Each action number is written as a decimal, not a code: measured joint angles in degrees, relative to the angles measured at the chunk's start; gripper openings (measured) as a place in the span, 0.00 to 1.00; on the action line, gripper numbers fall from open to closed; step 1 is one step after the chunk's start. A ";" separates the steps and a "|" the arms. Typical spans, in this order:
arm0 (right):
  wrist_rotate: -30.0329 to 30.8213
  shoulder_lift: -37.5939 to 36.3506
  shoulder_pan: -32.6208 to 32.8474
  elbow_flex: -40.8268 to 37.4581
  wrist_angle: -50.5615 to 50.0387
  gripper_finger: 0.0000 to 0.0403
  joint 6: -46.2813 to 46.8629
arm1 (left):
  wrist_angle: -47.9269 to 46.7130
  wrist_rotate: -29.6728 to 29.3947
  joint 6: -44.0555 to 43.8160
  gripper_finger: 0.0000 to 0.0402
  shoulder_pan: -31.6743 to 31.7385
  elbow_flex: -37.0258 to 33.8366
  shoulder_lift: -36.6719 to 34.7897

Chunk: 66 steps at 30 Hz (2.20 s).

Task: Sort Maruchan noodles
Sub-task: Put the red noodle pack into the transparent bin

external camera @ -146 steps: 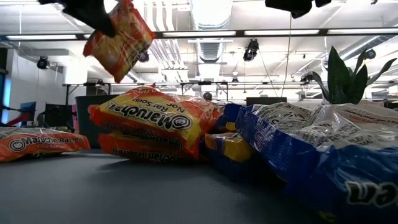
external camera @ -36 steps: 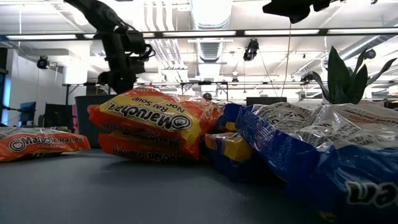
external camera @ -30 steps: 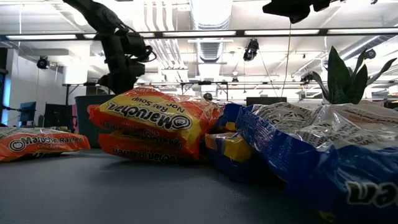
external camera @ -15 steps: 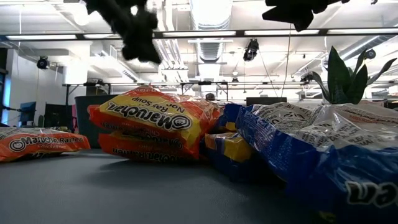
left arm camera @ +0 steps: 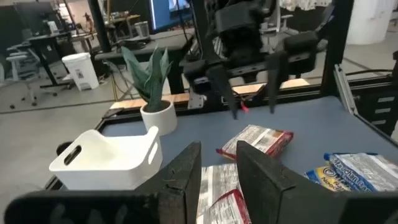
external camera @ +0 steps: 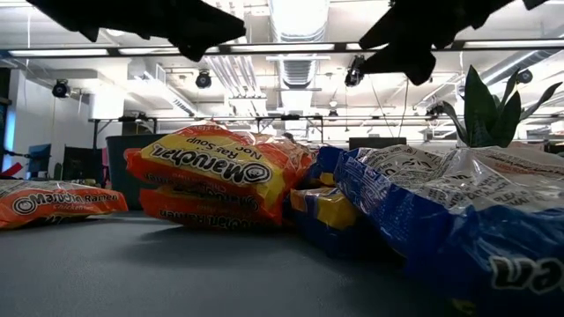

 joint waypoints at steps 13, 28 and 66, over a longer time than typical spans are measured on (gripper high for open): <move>-1.89 17.46 0.00 26.51 -37.98 0.52 -0.67 | -12.03 -5.34 5.61 0.21 0.02 2.98 -7.00; 5.58 33.62 -1.56 37.50 -41.80 0.52 -21.38 | -20.61 -5.88 5.85 0.21 -0.02 1.39 -11.15; 8.58 42.57 -4.81 37.45 -36.60 0.49 -21.74 | -21.50 -5.86 7.17 0.21 -0.02 1.41 -11.91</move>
